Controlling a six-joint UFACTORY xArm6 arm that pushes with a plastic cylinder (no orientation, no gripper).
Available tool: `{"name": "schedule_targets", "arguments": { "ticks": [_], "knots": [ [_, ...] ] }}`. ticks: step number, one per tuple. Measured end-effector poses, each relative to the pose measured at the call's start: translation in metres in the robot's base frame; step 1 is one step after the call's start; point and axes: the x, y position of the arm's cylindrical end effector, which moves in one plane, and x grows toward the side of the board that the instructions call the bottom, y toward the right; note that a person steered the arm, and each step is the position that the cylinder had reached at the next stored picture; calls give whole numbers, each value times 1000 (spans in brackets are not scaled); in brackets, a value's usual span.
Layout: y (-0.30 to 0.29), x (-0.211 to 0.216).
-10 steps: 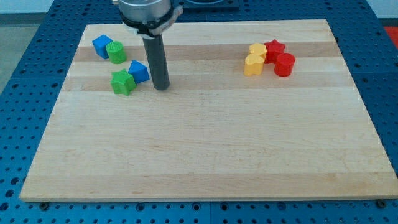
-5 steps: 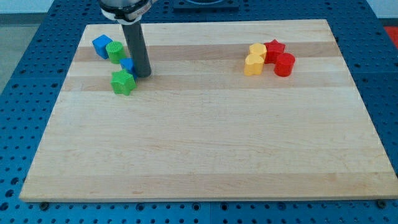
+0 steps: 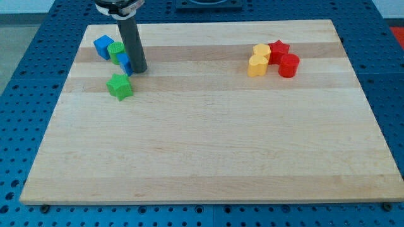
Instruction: Group up the blue blocks and the green blocks
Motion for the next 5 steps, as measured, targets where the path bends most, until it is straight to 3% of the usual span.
{"name": "schedule_targets", "arguments": {
  "ticks": [2,5],
  "knots": [
    [-8,9],
    [23,168]
  ]
}}
